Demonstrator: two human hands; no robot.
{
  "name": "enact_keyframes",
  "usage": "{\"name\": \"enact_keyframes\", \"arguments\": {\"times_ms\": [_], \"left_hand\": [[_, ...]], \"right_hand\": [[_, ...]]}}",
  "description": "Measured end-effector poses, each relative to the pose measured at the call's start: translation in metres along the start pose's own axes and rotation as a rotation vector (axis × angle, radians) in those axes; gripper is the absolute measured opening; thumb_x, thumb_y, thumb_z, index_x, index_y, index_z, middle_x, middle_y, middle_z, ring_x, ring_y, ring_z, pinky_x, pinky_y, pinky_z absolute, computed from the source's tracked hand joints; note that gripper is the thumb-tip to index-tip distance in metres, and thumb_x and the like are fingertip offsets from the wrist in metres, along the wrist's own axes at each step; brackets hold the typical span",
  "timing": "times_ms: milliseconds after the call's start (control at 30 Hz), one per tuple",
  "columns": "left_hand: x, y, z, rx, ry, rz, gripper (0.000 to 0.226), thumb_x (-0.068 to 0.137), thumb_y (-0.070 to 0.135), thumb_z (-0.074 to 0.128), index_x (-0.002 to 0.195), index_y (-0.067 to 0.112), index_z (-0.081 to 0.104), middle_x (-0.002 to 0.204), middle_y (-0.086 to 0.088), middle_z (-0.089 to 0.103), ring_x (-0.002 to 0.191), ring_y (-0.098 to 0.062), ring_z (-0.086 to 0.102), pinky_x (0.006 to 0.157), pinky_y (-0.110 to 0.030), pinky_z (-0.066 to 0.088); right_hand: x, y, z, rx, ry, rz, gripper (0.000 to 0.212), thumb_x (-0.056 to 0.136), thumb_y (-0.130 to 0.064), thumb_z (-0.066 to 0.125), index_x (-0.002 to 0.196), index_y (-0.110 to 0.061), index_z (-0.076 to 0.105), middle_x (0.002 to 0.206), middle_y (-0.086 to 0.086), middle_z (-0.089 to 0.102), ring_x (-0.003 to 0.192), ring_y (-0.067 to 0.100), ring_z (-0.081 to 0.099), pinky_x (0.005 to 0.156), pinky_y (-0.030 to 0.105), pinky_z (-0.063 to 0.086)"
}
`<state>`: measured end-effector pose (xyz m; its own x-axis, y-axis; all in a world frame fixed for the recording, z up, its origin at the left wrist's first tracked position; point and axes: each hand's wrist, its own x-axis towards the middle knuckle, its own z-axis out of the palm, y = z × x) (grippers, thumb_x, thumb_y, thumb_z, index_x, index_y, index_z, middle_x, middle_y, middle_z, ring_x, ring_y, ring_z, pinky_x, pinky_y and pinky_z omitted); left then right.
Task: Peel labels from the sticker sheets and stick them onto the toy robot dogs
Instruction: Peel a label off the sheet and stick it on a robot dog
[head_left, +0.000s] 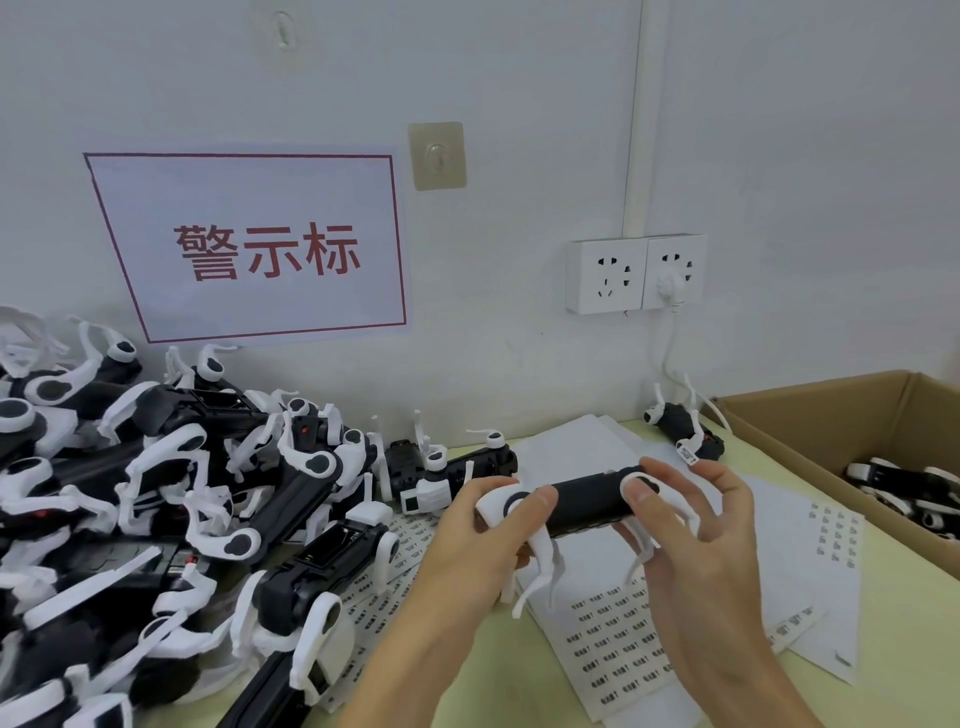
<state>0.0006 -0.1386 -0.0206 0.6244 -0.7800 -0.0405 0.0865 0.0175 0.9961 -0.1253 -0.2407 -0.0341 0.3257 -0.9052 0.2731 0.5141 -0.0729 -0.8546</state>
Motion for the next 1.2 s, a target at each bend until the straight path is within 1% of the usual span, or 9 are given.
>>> {"name": "enact_keyframes", "arguments": {"times_ms": [267, 400, 500, 600, 733, 800, 967, 1100, 1200], "left_hand": [[-0.001, -0.011, 0.0, -0.153, -0.002, 0.087, 0.052, 0.052, 0.063, 0.09, 0.092, 0.033, 0.076, 0.083, -0.005, 0.07, 0.07, -0.014, 0.066, 0.059, -0.021, 0.049], [0.0, -0.013, 0.001, -0.182, -0.018, 0.119, 0.047, 0.062, 0.06, 0.082, 0.094, 0.027, 0.073, 0.087, -0.008, 0.074, 0.078, -0.023, 0.074, 0.065, -0.024, 0.056], [0.001, -0.015, 0.003, -0.243, 0.012, 0.129, 0.052, 0.061, 0.053, 0.076, 0.098, 0.018, 0.066, 0.091, -0.017, 0.074, 0.081, -0.037, 0.075, 0.062, -0.024, 0.056], [0.002, -0.018, 0.004, -0.245, 0.051, 0.143, 0.048, 0.058, 0.056, 0.074, 0.091, 0.022, 0.066, 0.087, -0.016, 0.072, 0.077, -0.038, 0.074, 0.06, -0.025, 0.056], [0.006, -0.021, 0.003, -0.223, 0.073, 0.183, 0.04, 0.059, 0.061, 0.07, 0.084, 0.029, 0.067, 0.069, -0.015, 0.061, 0.076, -0.041, 0.073, 0.062, -0.026, 0.057], [0.006, -0.022, 0.002, -0.202, 0.07, 0.199, 0.038, 0.061, 0.063, 0.068, 0.083, 0.032, 0.066, 0.063, -0.011, 0.058, 0.076, -0.041, 0.073, 0.064, -0.028, 0.058], [0.009, -0.024, 0.002, -0.197, 0.087, 0.211, 0.034, 0.066, 0.058, 0.068, 0.081, 0.028, 0.066, 0.074, -0.017, 0.056, 0.072, -0.041, 0.073, 0.058, -0.025, 0.055], [0.009, -0.024, 0.004, -0.204, 0.103, 0.224, 0.034, 0.067, 0.057, 0.069, 0.08, 0.026, 0.066, 0.076, -0.02, 0.055, 0.071, -0.045, 0.068, 0.055, -0.022, 0.052], [0.009, -0.025, 0.007, -0.208, 0.116, 0.232, 0.033, 0.068, 0.056, 0.069, 0.079, 0.025, 0.066, 0.075, -0.02, 0.054, 0.08, -0.053, 0.065, 0.054, -0.021, 0.053]], "right_hand": [[-0.001, 0.002, 0.002, -0.02, -0.026, -0.038, 0.07, 0.042, -0.061, 0.093, 0.1, -0.05, 0.055, 0.121, -0.008, 0.068, 0.113, 0.024, 0.066, 0.11, 0.051, 0.042], [0.0, 0.003, 0.001, -0.007, -0.019, -0.006, 0.061, 0.05, -0.047, 0.093, 0.098, -0.05, 0.056, 0.121, -0.008, 0.068, 0.113, 0.023, 0.067, 0.111, 0.049, 0.041], [0.0, 0.005, -0.001, 0.009, -0.064, 0.058, 0.059, 0.058, -0.038, 0.091, 0.104, -0.045, 0.056, 0.119, -0.005, 0.07, 0.108, 0.02, 0.069, 0.103, 0.046, 0.047], [0.002, 0.005, -0.003, 0.061, -0.068, 0.106, 0.037, 0.068, -0.034, 0.075, 0.101, -0.032, 0.06, 0.116, 0.0, 0.071, 0.1, 0.011, 0.07, 0.089, 0.037, 0.05], [0.002, -0.001, -0.003, -0.206, 0.034, -0.01, 0.018, 0.082, -0.032, 0.072, 0.095, -0.023, 0.064, 0.093, -0.005, 0.069, 0.096, 0.015, 0.063, 0.089, 0.03, 0.045], [0.001, -0.007, -0.003, -0.32, 0.036, -0.108, 0.006, 0.09, -0.023, 0.07, 0.089, -0.019, 0.065, 0.083, 0.004, 0.065, 0.08, 0.018, 0.059, 0.077, 0.024, 0.047], [-0.007, -0.019, 0.005, -0.554, -0.098, -0.259, 0.014, 0.087, -0.019, 0.07, 0.074, -0.021, 0.063, 0.058, 0.006, 0.054, 0.041, 0.005, 0.04, 0.041, 0.013, 0.031], [-0.011, -0.011, 0.01, -0.719, -0.166, -0.269, 0.018, 0.087, -0.021, 0.072, 0.073, -0.026, 0.063, 0.051, 0.005, 0.051, 0.038, 0.008, 0.04, 0.044, 0.012, 0.035], [-0.013, -0.004, 0.012, -0.791, -0.148, -0.255, 0.02, 0.088, -0.024, 0.072, 0.072, -0.03, 0.062, 0.049, 0.004, 0.052, 0.043, 0.014, 0.047, 0.059, 0.013, 0.045]]}}
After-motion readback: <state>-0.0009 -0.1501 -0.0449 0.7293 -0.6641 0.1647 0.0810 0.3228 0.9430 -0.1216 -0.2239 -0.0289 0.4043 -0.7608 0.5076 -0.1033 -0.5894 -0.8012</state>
